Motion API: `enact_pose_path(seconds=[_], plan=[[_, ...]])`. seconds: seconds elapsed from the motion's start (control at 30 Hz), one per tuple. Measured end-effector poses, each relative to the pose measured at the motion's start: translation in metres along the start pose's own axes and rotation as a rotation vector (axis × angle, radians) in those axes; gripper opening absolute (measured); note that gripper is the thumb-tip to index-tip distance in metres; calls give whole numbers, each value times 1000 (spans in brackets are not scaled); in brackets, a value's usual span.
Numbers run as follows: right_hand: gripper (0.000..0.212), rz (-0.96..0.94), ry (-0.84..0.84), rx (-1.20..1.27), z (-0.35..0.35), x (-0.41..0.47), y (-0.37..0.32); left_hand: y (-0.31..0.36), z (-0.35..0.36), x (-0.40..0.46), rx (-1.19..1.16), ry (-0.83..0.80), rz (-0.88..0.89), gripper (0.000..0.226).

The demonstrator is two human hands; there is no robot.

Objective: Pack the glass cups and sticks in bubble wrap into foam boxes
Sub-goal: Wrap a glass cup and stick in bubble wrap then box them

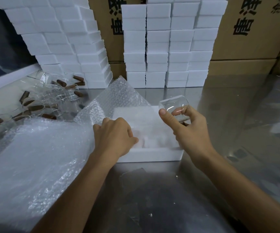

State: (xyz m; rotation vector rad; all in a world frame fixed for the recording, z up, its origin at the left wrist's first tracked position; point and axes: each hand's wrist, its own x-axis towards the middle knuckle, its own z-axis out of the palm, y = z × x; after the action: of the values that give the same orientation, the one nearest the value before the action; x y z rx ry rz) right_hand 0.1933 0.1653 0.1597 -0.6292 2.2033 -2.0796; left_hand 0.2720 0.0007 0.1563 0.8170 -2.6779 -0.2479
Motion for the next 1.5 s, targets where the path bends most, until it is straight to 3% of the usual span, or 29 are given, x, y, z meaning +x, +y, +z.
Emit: enact_pose_path(seconds=[0.23,0.37,0.53,0.63,0.67,0.73,0.8,0.87,0.93,1.13,1.23,1.37,1.5], plan=[[37,51,15,33,0,-1,-3,-7,-1,2,-13,-65,98,23],[44,47,6,117,-1,-2,-3,-16,-7,1,-142,69,161,18],[44,139,-76,272,-1,-5,-6,-14,-12,-7,-502,260,117,14],[75,223,-167,371,2,-8,-12,-11,-18,-10,-579,355,130,11],[76,243,-199,445,3,-8,-15,-11,-19,-10,-569,372,149,14],[54,262,-286,631,4,-10,-19,-12,-20,-12,-526,375,176,24],[35,290,-376,770,7,-13,-25,-10,-20,-14,-529,369,170,19],[37,309,-468,873,8,-16,-27,-6,-21,-17,-537,379,115,5],[35,323,-549,922,10,-19,-29,-2,-21,-20,-505,394,43,17],[36,369,-719,832,14,-26,-33,3,-25,-28,-343,425,231,8],[45,396,-791,829,12,-28,-36,4,-31,-30,-282,401,279,15],[56,373,-906,811,12,-31,-46,5,-32,-31,-331,277,189,34],[45,331,-822,765,15,-32,-39,4,-33,-32,-234,321,179,58]])
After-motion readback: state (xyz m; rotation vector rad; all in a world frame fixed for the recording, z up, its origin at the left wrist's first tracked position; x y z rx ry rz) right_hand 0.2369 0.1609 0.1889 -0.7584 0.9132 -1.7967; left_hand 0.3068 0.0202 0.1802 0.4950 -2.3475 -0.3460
